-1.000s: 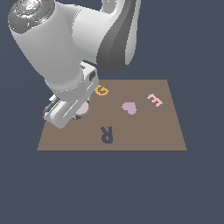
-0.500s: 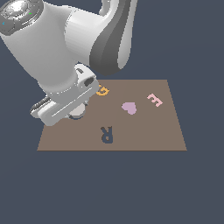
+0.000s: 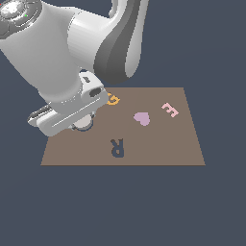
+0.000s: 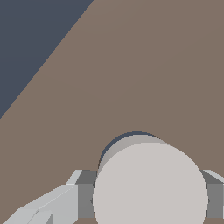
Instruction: Insert a designated object into the corresponding slot on a board.
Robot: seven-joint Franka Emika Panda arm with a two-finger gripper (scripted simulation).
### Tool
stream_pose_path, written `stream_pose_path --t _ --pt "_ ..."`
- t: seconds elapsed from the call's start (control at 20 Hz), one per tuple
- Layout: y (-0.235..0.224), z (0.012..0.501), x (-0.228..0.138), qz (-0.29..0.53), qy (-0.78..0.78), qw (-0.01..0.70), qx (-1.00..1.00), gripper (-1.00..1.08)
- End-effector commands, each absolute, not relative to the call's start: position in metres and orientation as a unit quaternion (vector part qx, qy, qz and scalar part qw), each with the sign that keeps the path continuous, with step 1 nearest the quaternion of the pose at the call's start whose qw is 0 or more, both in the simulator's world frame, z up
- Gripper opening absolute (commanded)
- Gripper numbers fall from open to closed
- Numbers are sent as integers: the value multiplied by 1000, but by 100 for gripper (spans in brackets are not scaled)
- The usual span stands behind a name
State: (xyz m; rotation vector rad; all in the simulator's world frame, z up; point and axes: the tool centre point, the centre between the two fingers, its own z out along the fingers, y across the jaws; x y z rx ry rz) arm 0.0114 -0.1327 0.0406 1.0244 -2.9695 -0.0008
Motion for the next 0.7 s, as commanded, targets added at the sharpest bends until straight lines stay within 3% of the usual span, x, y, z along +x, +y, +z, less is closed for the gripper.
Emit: stream_pose_path --t 0.0,0.65 --pt "-133 41 12 0 -947 0 323 -100" --pt "-133 31 12 -1 -944 0 329 -100"
